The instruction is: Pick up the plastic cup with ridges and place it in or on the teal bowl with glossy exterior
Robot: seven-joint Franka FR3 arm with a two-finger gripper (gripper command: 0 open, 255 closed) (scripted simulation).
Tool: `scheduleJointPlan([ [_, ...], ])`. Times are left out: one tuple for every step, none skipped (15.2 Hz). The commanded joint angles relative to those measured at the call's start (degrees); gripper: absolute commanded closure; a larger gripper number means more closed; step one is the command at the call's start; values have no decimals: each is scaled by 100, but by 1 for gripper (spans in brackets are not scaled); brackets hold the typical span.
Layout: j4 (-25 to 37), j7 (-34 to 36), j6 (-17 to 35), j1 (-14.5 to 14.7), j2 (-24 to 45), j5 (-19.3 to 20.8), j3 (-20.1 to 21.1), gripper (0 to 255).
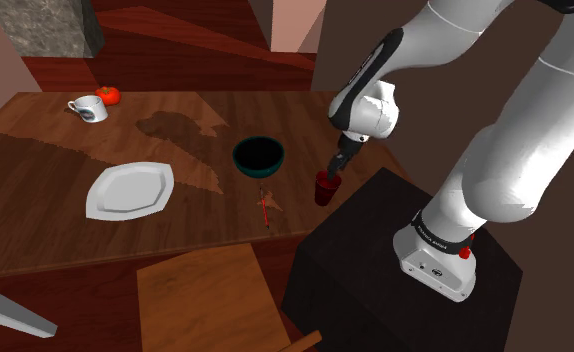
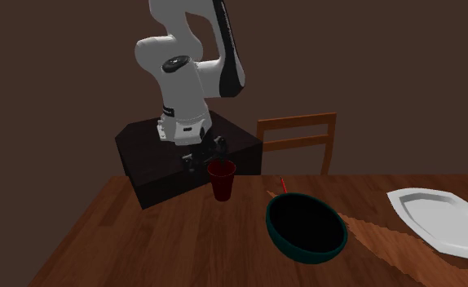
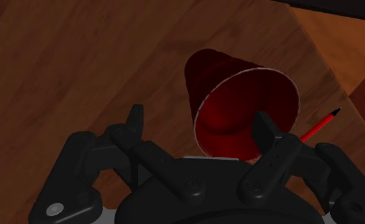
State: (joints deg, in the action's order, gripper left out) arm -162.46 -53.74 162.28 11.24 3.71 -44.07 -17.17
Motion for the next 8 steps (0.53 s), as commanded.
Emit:
scheduleJointPlan([
  [106,-459,93,-5,277,-610,146,0],
  [166,-667,129,-28,410,-882,236,0],
  [229,-870,162,-57,542,-1145,326,0],
  [294,-1069,194,-93,672,-1399,419,0],
  [332,-1180,213,-123,746,-1538,480,0],
  [332,-1179,214,-126,746,-1537,483,0],
  [332,-1179,214,-126,746,-1538,483,0],
  [332,-1179,214,-126,746,-1537,483,0],
])
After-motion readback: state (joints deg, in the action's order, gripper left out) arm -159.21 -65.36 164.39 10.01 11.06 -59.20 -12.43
